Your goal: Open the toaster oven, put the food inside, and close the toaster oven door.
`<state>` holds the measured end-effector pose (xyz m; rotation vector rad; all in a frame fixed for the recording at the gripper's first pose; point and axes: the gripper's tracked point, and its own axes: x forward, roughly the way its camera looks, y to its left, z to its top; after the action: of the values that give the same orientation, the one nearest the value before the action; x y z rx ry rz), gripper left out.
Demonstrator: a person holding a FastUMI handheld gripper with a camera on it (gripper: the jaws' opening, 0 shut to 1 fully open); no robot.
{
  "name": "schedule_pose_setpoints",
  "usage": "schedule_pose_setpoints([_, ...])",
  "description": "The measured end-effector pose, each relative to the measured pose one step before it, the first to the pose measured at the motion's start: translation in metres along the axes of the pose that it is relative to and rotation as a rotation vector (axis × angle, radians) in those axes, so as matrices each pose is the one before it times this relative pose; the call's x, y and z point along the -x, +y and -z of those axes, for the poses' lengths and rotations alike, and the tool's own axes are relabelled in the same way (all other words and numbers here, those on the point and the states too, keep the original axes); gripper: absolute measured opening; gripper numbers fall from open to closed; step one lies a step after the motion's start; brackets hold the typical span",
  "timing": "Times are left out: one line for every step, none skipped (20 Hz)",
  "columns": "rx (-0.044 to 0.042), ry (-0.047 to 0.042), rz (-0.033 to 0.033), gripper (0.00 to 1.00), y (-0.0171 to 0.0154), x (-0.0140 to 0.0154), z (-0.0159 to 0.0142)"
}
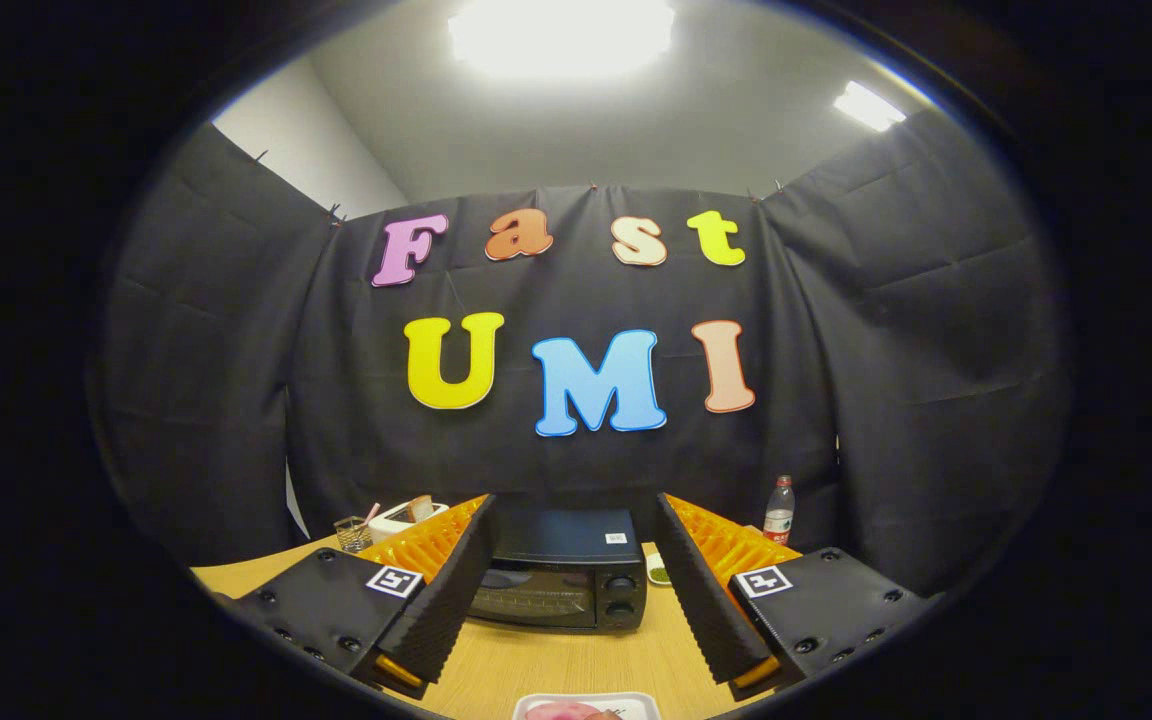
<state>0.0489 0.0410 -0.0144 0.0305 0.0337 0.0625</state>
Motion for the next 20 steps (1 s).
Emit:
schedule_pose_setpoints([-0.00045, 0.00271, -0.00946, 0.98, 0.00539, -0.00655, 0.00054])
schedule_pose_setpoints([-0.00087, 0.00436, -0.01172, 0.98, 0.00637, -0.00723, 0.00303])
schedule_pose_setpoints([-0.00062, 0.00306, -0.01111, 0.97, 0.0058, -0.00717, 0.00161])
schedule_pose_setpoints([-0.00055, 0.00388, -0.01038, 0.97, 0.0057, -0.00726, 0.00182])
schedule_pose_setpoints([-0.00032, 0.00598, -0.01044, 0.97, 0.00594, -0.00736, 0.00216])
schedule_pose_setpoints([0.00039, 0.00475, -0.01018, 0.98, 0.00548, -0.00692, 0.00405])
schedule_pose_setpoints([0.00053, 0.00532, -0.00981, 0.97, 0.00501, -0.00704, 0.00298])
schedule_pose_setpoints([-0.00139, 0.00628, -0.00723, 0.97, 0.00425, -0.00757, 0.00462])
schedule_pose_setpoints([-0.00413, 0.00693, -0.00616, 0.97, 0.00434, -0.0074, 0.00392])
schedule_pose_setpoints([-0.00594, 0.00829, -0.00505, 0.97, 0.0041, -0.006, 0.00558])
schedule_pose_setpoints([-0.00531, 0.01146, -0.00323, 0.98, 0.00368, -0.0083, 0.00626])
schedule_pose_setpoints([-0.001, 0.01225, 0.00117, 0.98, 0.00146, -0.00648, 0.00763])
schedule_pose_setpoints([0.00174, 0.01107, 0.0022, 0.98, 0.00142, -0.00778, 0.00539])
schedule_pose_setpoints([0.00113, 0.01111, -0.00201, 0.98, 0.002, -0.00919, 0.0069])
schedule_pose_setpoints([0.00076, 0.01249, -0.00231, 0.98, 0.00321, -0.00743, 0.00591])
schedule_pose_setpoints([0.00049, 0.01136, 0.00007, 0.98, 0.00129, -0.0075, 0.00583])
schedule_pose_setpoints([-0.00079, 0.01192, -0.00001, 0.98, 0.00106, -0.00821, 0.00613])
schedule_pose_setpoints([-0.00303, 0.01308, 0.00035, 0.98, 0.00252, -0.00711, 0.00618])
schedule_pose_setpoints([-0.0049, 0.0137, 0.00073, 0.98, 0.00136, -0.00688, 0.00647])
schedule_pose_setpoints([-0.00555, 0.01521, 0.00049, 0.98, 0.0009, -0.00768, 0.00658])
